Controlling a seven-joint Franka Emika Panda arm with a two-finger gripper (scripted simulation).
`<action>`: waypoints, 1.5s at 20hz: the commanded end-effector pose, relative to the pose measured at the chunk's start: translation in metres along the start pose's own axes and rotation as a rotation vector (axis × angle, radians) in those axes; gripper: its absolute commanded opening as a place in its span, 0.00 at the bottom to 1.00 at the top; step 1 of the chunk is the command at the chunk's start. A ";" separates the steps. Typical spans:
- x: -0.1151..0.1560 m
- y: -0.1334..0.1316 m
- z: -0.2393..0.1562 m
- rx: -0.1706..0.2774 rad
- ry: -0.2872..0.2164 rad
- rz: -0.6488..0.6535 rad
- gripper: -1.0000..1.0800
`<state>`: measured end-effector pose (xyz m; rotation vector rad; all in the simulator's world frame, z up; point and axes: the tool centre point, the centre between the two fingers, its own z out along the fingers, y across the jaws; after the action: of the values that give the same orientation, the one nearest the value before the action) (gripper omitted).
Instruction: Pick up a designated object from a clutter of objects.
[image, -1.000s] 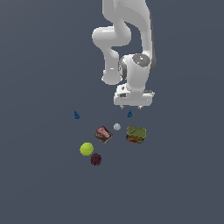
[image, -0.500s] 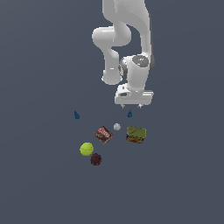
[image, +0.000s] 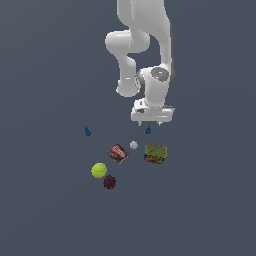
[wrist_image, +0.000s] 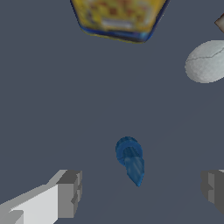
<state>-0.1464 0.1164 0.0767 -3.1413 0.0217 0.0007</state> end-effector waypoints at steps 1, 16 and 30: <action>-0.001 0.000 0.010 0.001 0.000 0.000 0.96; 0.000 0.000 0.034 0.000 0.000 0.000 0.00; 0.000 -0.003 0.024 0.000 0.001 0.000 0.00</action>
<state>-0.1470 0.1183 0.0488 -3.1418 0.0221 0.0009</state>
